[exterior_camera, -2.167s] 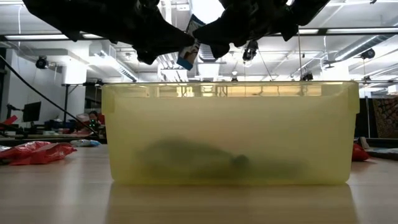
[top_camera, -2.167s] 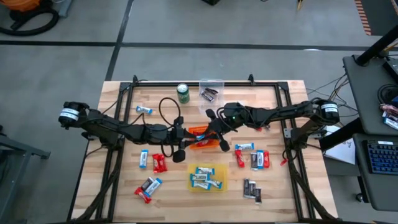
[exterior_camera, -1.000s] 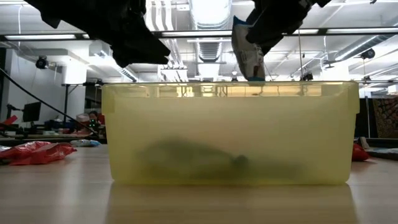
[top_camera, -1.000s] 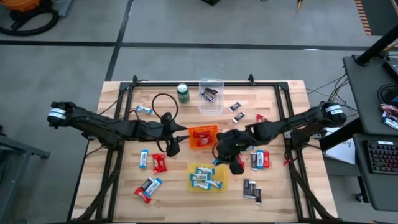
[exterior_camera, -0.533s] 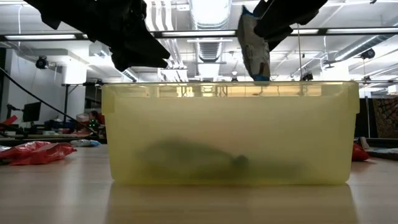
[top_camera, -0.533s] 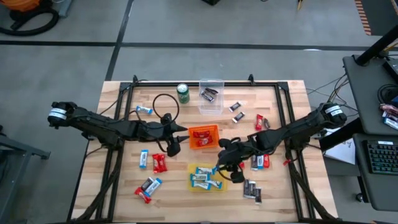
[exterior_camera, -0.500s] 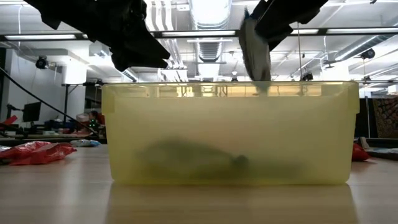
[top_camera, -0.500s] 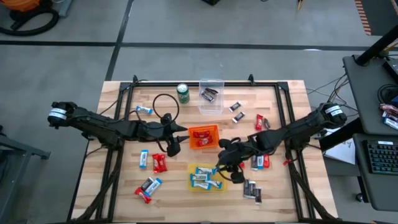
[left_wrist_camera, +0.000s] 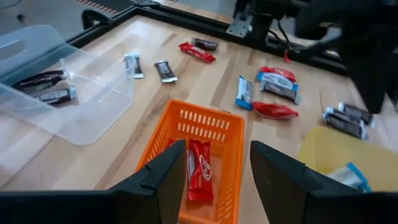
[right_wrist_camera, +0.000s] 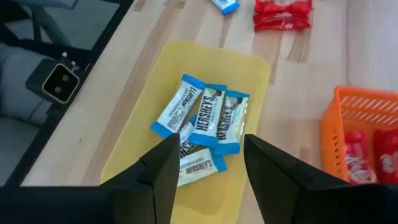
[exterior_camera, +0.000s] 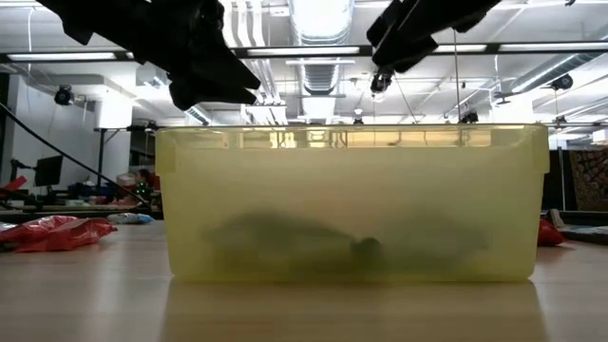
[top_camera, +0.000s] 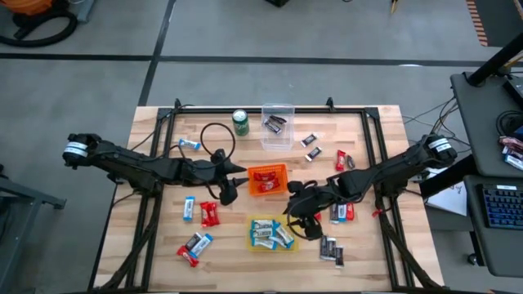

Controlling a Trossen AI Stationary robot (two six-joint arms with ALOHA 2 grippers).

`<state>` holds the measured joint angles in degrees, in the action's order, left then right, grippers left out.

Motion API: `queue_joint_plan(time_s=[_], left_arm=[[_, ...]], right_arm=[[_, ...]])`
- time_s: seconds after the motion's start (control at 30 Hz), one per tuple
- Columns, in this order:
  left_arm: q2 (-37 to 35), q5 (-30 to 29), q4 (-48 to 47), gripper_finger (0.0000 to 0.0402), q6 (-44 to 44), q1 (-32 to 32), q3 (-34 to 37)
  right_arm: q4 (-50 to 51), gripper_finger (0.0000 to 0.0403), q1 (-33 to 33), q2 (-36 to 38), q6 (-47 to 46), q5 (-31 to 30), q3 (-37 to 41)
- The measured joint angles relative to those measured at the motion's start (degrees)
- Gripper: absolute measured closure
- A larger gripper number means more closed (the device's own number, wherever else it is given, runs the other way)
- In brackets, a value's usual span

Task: Sort candy
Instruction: Put the white candy into the yellow bin

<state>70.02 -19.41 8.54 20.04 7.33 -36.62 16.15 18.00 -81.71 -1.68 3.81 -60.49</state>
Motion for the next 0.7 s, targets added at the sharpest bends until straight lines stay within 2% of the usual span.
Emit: queue_joint_plan(time_s=[0.13,0.33,0.43,0.57,0.7], left_arm=[[0.0,-2.3,0.0,0.0240,3.4,-0.2,0.0],[0.0,-2.4,-0.2,0.0242,4.1,-1.7,-0.1],[0.0,-2.5,-1.2,0.0248,4.1,-3.3,-0.5],[0.0,-2.5,-5.4,0.0258,4.0,-5.9,-1.7],[0.0,-2.6,-6.5,0.0268,2.5,-7.8,-1.9]], right_arm=[[0.8,0.0241,-0.8,1.6,4.6,0.0,-0.2],[3.8,0.0247,-3.8,4.8,9.3,0.2,-0.1],[3.7,0.0247,-5.6,6.8,12.7,3.0,1.1],[1.6,0.0249,-8.9,9.4,14.4,9.9,4.0],[-0.1,0.0253,-11.6,11.1,11.1,9.6,6.9]])
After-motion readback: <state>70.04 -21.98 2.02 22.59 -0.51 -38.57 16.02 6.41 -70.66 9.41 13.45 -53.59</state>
